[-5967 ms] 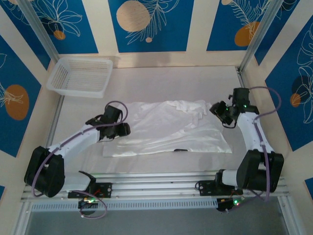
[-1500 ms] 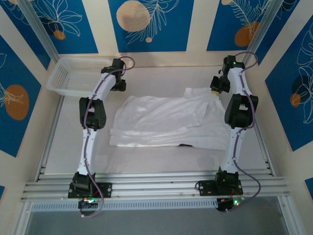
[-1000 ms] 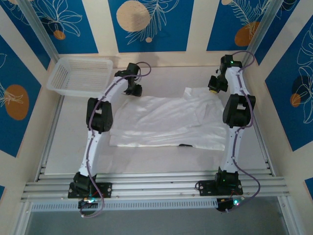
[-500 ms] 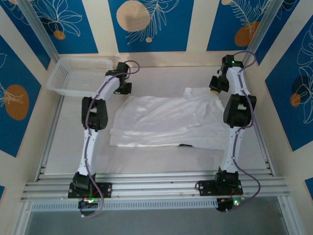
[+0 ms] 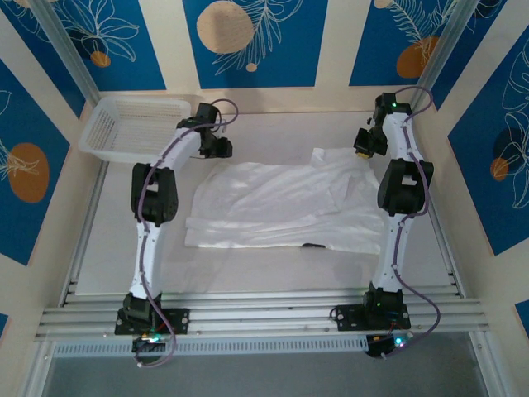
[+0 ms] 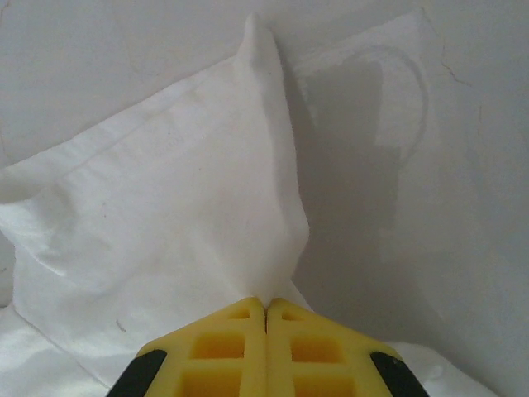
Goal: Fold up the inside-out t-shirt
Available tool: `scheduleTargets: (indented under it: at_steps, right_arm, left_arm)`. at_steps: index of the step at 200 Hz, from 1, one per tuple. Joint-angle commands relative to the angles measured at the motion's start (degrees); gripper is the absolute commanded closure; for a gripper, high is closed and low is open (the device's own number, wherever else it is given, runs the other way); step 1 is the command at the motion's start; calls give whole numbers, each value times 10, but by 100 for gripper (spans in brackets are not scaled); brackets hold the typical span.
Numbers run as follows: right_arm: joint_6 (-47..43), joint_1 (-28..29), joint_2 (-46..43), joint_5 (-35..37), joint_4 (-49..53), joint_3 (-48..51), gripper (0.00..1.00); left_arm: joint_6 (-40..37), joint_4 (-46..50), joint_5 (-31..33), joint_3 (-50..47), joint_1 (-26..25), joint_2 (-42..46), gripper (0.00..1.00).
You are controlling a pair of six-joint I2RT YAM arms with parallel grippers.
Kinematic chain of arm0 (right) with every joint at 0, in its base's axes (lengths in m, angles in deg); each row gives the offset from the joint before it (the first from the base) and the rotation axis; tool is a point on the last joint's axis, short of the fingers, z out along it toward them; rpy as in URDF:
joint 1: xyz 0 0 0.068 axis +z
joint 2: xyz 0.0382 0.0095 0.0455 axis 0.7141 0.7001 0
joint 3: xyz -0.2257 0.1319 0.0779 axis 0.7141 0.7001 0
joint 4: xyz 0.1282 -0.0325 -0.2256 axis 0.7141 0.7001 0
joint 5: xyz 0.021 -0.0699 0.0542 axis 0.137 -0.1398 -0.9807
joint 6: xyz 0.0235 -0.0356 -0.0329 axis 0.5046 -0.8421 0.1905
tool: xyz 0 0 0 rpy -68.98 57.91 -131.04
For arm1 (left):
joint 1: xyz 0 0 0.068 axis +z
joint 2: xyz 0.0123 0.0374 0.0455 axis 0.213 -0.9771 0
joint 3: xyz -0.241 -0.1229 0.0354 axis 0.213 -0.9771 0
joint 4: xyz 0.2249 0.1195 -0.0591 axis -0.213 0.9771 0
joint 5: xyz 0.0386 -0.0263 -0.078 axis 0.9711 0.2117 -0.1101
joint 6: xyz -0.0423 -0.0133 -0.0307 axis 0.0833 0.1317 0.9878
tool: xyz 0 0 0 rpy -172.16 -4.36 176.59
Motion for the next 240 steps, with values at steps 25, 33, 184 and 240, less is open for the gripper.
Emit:
scheduleTargets:
  at_steps: [25,33,184,240]
  right_arm:
    - [-7,0,-2,-5,14,-7,100]
    - [-8,0,-2,-4,15,-7,100]
    - [-5,-20,-14,-31,3,24,100]
    - [-7,-19,-49,-56,9,25,100]
  left_arm:
    - [-28,34,26,34,3,-50,66]
    - [-30,36,20,34,3,-49,68]
    - [15,-22,-56,-33,50,8,100]
    - [21,-40,-68,-66,53,55,100]
